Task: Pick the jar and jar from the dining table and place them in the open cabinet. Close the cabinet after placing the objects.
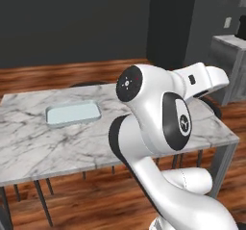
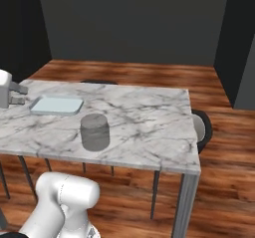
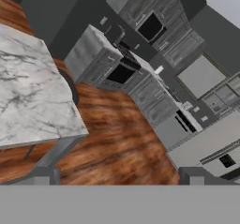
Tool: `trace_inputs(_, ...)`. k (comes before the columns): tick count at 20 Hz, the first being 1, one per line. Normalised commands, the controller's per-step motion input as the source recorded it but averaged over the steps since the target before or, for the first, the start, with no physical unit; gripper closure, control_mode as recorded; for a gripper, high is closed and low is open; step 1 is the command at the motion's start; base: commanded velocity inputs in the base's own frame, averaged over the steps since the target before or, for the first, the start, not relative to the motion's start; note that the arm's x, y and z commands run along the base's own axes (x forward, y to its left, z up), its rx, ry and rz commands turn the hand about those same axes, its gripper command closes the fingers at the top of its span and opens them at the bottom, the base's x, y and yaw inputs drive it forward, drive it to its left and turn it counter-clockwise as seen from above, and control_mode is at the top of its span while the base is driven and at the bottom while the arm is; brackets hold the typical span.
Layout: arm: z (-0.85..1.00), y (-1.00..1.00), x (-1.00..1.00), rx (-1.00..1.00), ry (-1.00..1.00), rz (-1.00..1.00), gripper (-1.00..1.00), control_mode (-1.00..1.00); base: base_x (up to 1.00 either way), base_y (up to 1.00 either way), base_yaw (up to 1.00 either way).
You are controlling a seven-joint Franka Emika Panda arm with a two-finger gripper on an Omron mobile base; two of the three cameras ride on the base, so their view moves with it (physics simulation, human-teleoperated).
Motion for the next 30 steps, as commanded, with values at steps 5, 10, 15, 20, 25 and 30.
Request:
trace_inputs(5, 0.0, 0.0, 0.0, 0.0, 0.0, 0.0, -1.0, 1.0, 0.13, 0.0, -0.18)
trace_inputs(10, 0.0, 0.12, 0.15, 0.0, 0.0, -0.07, -1.0, -1.0, 0.0, 0.0, 0.0)
trace_inputs(15, 0.0, 0.28, 0.18, -0.01, 0.05, -0.06, -1.0, -1.0, 0.0, 0.0, 0.0)
trace_inputs(20, 0.0, 0.23, 0.34, 0.0, 0.12, -0.05, -1.0, -1.0, 0.0, 0.0, 0.0)
trace_inputs(25, 0.0, 0.04, 0.25, 0.0, 0.11, -0.03, -1.0, -1.0, 0.0, 0.0, 0.0)
trace_inputs(30, -0.17, 0.0, 0.03, 0.0, 0.01, 0.0, -1.0, -1.0, 0.0, 0.0, 0.0)
